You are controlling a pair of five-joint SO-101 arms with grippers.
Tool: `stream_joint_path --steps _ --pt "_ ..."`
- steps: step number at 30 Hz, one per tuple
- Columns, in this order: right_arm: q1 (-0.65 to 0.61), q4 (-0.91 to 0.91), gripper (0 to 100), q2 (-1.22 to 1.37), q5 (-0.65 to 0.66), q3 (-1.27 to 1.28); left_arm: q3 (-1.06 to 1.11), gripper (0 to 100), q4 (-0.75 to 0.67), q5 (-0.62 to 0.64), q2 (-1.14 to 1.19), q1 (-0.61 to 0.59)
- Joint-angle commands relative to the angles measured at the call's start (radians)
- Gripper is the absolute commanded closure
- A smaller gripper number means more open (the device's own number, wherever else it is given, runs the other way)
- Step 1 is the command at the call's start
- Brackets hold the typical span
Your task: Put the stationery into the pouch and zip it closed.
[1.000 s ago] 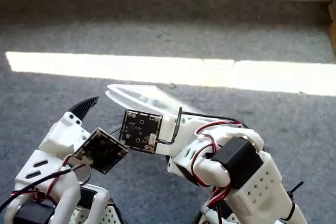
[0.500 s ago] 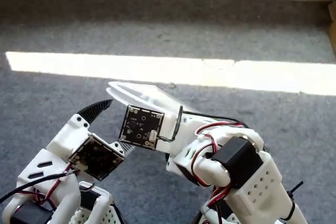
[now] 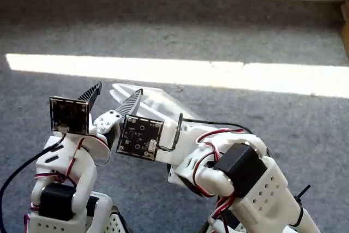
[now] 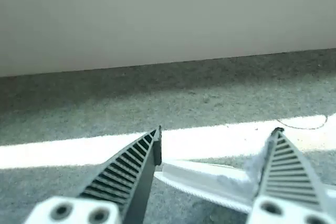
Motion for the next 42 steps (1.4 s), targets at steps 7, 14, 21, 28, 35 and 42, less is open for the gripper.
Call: stream_joint_path --steps 7,14,21,28,35,42 --pt "0.004 -0.002 99.5 -0.013 -0.054 -0.010 0.183 70 -0.032 -0.091 0.001 0.084" --pt "0.163 0.005 99.5 -0.013 -0.080 -0.130 0.189 70 0.077 -0.120 -0.001 0.091" --pt "0.200 -0.001 99.5 -0.013 -0.121 -0.159 0.186 70 0.080 -0.118 -0.001 0.094" --pt "0.131 0.005 99.5 -0.013 -0.120 -0.157 0.104 69 0.112 -0.117 -0.001 0.206" --pt "0.124 0.015 99.5 -0.013 -0.120 -0.156 0.024 69 0.117 -0.118 -0.001 0.268" --pt "0.122 0.015 99.5 -0.013 -0.092 -0.125 -0.016 69 0.117 -0.121 -0.001 0.331"
